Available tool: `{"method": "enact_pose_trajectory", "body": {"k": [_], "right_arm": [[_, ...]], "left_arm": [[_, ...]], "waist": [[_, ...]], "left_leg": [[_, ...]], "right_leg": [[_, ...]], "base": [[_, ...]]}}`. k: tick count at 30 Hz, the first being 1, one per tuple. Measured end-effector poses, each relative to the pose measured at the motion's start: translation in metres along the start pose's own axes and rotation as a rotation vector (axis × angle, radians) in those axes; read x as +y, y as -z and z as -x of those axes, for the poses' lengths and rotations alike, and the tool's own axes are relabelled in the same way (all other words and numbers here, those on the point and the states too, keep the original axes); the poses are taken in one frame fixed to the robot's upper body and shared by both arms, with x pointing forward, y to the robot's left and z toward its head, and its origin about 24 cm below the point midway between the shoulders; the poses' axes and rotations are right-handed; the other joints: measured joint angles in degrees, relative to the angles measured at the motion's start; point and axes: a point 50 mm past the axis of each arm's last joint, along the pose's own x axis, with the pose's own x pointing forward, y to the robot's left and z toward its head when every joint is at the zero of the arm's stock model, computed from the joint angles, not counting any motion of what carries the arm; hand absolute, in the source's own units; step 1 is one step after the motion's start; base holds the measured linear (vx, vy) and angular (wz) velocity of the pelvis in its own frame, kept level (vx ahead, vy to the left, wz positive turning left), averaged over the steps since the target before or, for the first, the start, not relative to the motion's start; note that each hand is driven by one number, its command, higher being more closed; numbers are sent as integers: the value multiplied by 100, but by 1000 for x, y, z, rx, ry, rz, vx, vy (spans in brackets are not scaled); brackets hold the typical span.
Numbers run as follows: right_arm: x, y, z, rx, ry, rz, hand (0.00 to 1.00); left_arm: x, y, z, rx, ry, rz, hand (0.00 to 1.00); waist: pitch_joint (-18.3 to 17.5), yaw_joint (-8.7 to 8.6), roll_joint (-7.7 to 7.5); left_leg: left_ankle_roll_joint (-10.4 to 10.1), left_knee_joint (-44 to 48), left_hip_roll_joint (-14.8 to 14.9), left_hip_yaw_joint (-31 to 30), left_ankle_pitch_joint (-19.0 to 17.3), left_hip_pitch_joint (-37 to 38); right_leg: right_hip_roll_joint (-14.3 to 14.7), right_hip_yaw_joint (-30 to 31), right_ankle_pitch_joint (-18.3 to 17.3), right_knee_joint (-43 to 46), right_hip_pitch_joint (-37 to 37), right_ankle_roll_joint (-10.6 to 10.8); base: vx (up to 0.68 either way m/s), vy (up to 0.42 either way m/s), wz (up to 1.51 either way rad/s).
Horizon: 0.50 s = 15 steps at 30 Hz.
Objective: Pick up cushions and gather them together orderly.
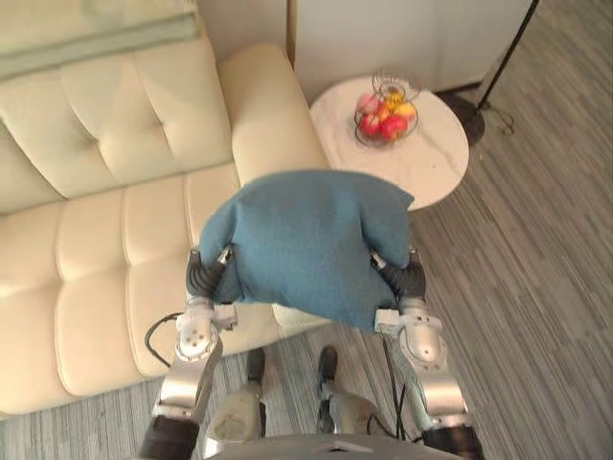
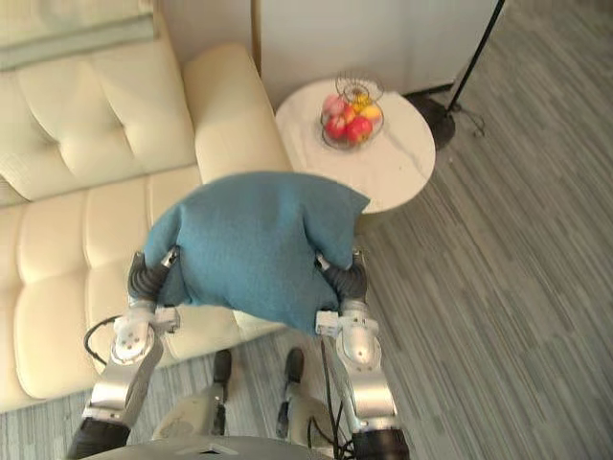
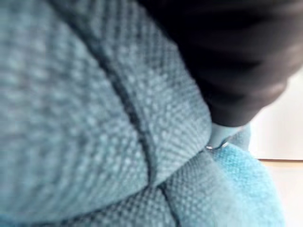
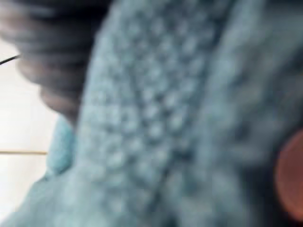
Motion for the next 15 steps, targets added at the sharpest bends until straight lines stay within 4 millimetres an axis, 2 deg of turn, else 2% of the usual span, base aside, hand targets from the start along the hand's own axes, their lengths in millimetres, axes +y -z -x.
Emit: {"method": "enact_pose_trajectory", "body": {"k": [3,5,7,10,12,13,14,15], "right_arm": [[-4,-6,11,-18,1,16,100],[-4,-13,14,-50,3,25,100],[-3,-18,15,-72,-3,20,100],[-1,-22,9,-113,-30,44,100],[-2,-19,4,-115,-39,94,100],[-4,-15,1,-102,-33,110,100],[-6,-13,0,-96,-28,116,100],[-11,-9,0,-77,-13,134,100]], "left_arm": [[0,-1,10,3,1,24,100],[0,-4,14,-4,0,55,100],[1,-6,18,-8,-6,75,100],[4,-5,18,-1,-23,108,100],[4,-3,18,7,-24,107,100],[3,2,17,22,-20,106,100],[2,4,16,31,-16,105,100],[-3,10,17,56,-4,107,100]], "waist": [[-233,7,126],[-267,-2,151],[-380,-8,148],[-558,15,187],[-624,-64,158],[-704,-192,140],[-712,-214,152],[-744,-245,202]], "left_leg": [[16,24,-3,-210,-45,7],[22,150,0,-308,-120,7],[32,500,130,47,-280,-146],[121,1067,442,1119,-576,-534],[180,1080,485,1668,-823,-608],[405,1368,624,2343,-984,-716],[495,1554,721,2612,-1040,-799],[545,1996,1045,3218,-1125,-879]], "right_leg": [[-32,-319,-122,57,175,13],[-72,-575,-205,171,308,10],[-140,-853,-334,377,360,12],[-277,-1216,-357,516,307,12],[-471,-1428,-324,518,289,63],[-700,-1712,-290,498,278,146],[-764,-1797,-278,519,278,164],[-901,-2014,-245,561,290,251]], "base": [[-31,7,44],[-20,5,66],[-37,14,73],[-34,57,53],[-24,151,78],[-9,230,102],[-6,286,110],[-4,301,77]]}}
